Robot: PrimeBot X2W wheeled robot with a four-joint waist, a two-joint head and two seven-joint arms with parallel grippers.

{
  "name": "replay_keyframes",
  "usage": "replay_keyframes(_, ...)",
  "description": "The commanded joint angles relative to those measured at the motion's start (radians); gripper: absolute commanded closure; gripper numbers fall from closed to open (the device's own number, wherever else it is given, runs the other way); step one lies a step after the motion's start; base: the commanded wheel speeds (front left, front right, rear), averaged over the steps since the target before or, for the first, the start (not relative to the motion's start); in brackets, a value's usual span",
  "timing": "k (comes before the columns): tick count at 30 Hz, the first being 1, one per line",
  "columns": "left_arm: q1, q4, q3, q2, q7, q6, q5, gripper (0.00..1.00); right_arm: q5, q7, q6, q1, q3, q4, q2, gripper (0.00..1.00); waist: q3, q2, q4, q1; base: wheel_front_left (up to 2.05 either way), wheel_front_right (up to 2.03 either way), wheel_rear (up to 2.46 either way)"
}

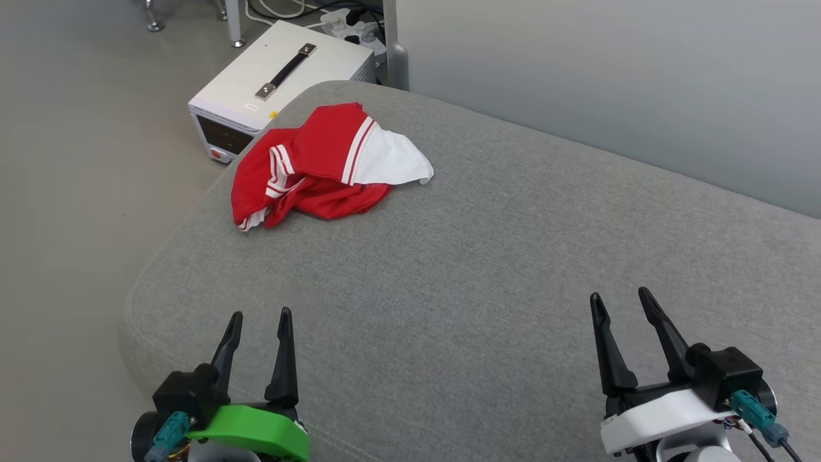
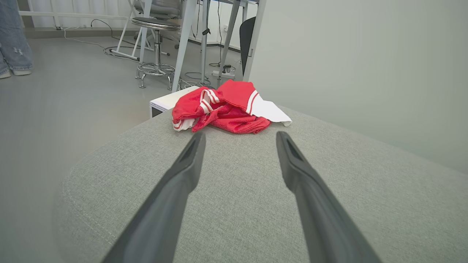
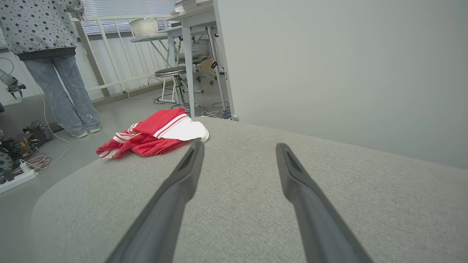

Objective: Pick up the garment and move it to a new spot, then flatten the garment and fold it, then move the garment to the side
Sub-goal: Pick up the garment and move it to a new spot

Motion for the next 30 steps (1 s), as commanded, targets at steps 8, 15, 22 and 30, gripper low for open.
replay_keyframes(8, 0.007, -0.004, -0.001, -0.006, -0.006, 0.01, -0.02, 0.0, -0.001, -0.009, -0.001, -0.004, 0.0, 0.003, -0.002, 0.0, 0.03, 0.0, 0.019, 0.0, 0.0, 0.0, 0.0)
replay_keyframes(15, -0.006, -0.001, 0.004, -0.006, -0.006, 0.009, -0.031, 0.0, -0.007, -0.009, -0.001, -0.014, -0.009, -0.001, -0.002, 0.0, 0.065, 0.0, -0.006, 0.0, 0.0, 0.0, 0.0)
replay_keyframes(22, -0.131, 0.1, 0.008, 0.02, -0.006, -0.034, 0.038, 0.0, -0.056, -0.009, -0.001, -0.063, -0.023, -0.042, -0.002, 0.0, 0.18, 0.0, -0.067, 0.0, 0.0, 0.0, 0.0)
replay_keyframes(30, -0.489, 0.355, -0.04, 0.139, 0.074, -0.065, -0.09, 0.0, -0.128, -0.009, -0.001, -0.102, -0.038, -0.119, -0.009, 0.0, 0.348, 0.0, -0.141, 0.0, 0.0, 0.0, 0.0)
